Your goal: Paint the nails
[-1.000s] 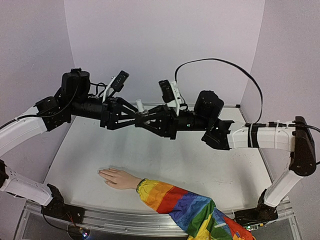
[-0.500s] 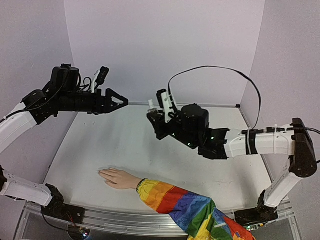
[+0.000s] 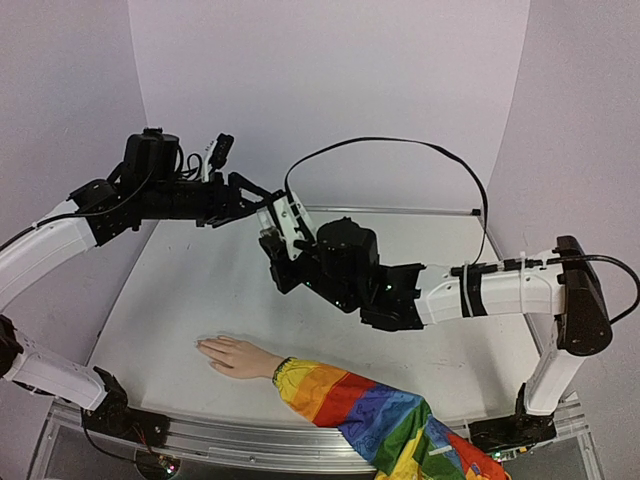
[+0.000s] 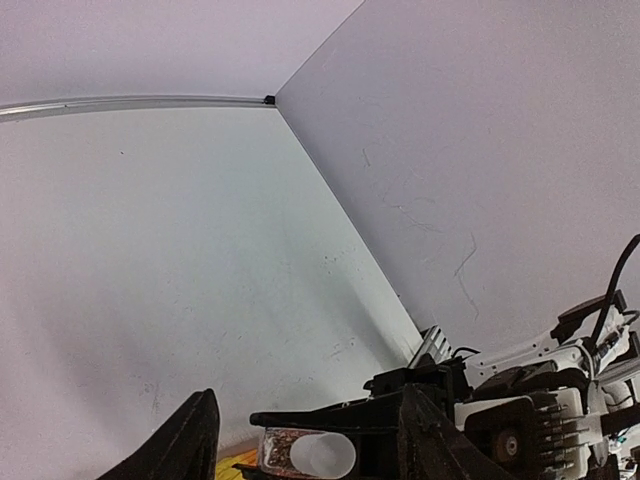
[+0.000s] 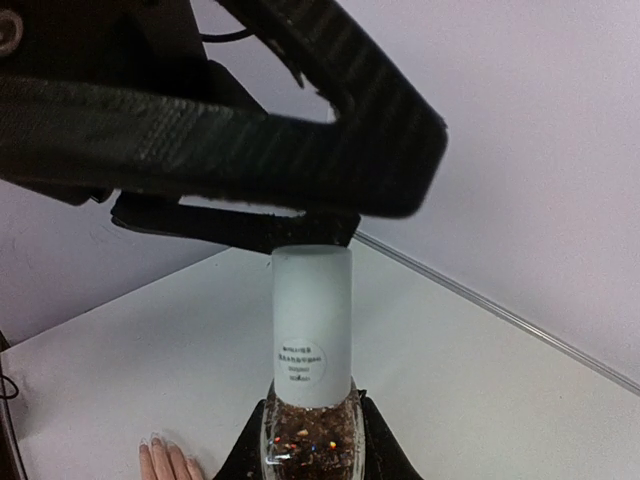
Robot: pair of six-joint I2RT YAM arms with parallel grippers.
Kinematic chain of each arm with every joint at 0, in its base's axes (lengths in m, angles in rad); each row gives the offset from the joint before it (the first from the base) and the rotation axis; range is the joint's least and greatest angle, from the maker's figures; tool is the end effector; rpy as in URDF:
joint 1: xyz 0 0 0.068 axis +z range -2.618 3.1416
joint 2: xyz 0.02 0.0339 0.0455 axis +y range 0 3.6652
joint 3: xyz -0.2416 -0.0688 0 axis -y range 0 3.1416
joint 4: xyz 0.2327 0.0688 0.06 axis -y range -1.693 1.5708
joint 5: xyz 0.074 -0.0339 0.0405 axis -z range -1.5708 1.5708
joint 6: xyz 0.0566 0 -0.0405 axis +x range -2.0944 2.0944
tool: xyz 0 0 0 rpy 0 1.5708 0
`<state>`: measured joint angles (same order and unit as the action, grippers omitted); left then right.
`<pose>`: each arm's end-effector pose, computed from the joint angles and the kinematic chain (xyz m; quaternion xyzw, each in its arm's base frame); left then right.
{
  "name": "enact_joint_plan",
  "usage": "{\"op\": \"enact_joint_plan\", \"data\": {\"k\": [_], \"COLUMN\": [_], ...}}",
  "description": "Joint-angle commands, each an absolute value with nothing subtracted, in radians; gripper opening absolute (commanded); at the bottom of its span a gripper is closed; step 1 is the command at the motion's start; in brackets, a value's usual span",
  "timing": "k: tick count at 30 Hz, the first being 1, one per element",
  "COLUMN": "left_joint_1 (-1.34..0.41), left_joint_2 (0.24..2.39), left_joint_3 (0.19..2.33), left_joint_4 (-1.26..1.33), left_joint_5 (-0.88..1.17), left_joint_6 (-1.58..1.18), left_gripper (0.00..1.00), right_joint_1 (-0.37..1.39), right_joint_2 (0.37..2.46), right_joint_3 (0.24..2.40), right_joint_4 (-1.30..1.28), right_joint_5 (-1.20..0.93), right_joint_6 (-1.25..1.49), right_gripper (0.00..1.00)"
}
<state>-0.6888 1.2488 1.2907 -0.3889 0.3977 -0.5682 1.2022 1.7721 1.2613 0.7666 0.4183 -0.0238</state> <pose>0.2116 -0.2026 0.3695 0.1616 0.7941 -0.4619 0.3604 0.1736 0.3856 0.3206 -0.2095 0.5835 0.3248 0.7142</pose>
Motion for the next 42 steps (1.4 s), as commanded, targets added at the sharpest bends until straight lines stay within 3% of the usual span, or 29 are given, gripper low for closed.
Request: {"op": "enact_joint_plan", "data": {"k": [1, 3, 7, 14, 20, 25, 28, 31, 34, 40, 42], "left_joint_1": [-0.706, -0.713, -0.725, -0.745, -0.755, -0.761, -0.761, -0.764, -0.777, -0.777, -0.773], "left_joint_2": [1.247, 1.247, 1.248, 1.24, 1.243, 1.275, 1.294, 1.291, 1.276, 1.234, 1.211], "left_joint_3": [1.29, 1.284, 1.267, 1.24, 1.24, 1.255, 1.245, 1.239, 1.274, 1.298, 1.296], "left_joint_4": [-0.307, -0.305, -0.304, -0.304, -0.304, -0.295, -0.255, -0.194, -0.181, -0.18, -0.227], "left_joint_5": [0.407, 0.397, 0.388, 0.37, 0.385, 0.593, 0.91, 1.194, 1.303, 1.138, 0.961], "left_joint_6": [-0.569, -0.564, -0.559, -0.55, -0.517, -0.395, -0.261, -0.214, -0.176, -0.162, -0.166], "left_gripper": [0.55, 0.47, 0.41, 0.39, 0.19, 0.04, 0.0, 0.0, 0.0, 0.01, 0.13], "right_joint_1": [1.216, 1.218, 1.22, 1.22, 1.219, 1.198, 1.111, 1.031, 1.027, 1.006, 0.988], "right_joint_2": [1.795, 1.797, 1.795, 1.79, 1.77, 1.698, 1.638, 1.636, 1.635, 1.57, 1.551], "right_joint_3": [1.331, 1.338, 1.344, 1.352, 1.349, 1.331, 1.309, 1.314, 1.304, 1.212, 1.181], "right_joint_4": [0.831, 0.832, 0.833, 0.838, 0.84, 0.839, 0.853, 0.986, 1.153, 1.17, 1.125], "right_joint_5": [0.443, 0.442, 0.441, 0.438, 0.371, 0.107, -0.349, -0.87, -1.058, -0.91, -0.816], "right_joint_6": [-0.046, -0.045, -0.034, -0.012, -0.008, 0.021, 0.115, 0.282, 0.417, 0.385, 0.354], "right_gripper": [0.0, 0.0, 0.0, 0.0, 0.0, 0.0, 0.0, 0.0, 0.0, 0.0, 0.0]}}
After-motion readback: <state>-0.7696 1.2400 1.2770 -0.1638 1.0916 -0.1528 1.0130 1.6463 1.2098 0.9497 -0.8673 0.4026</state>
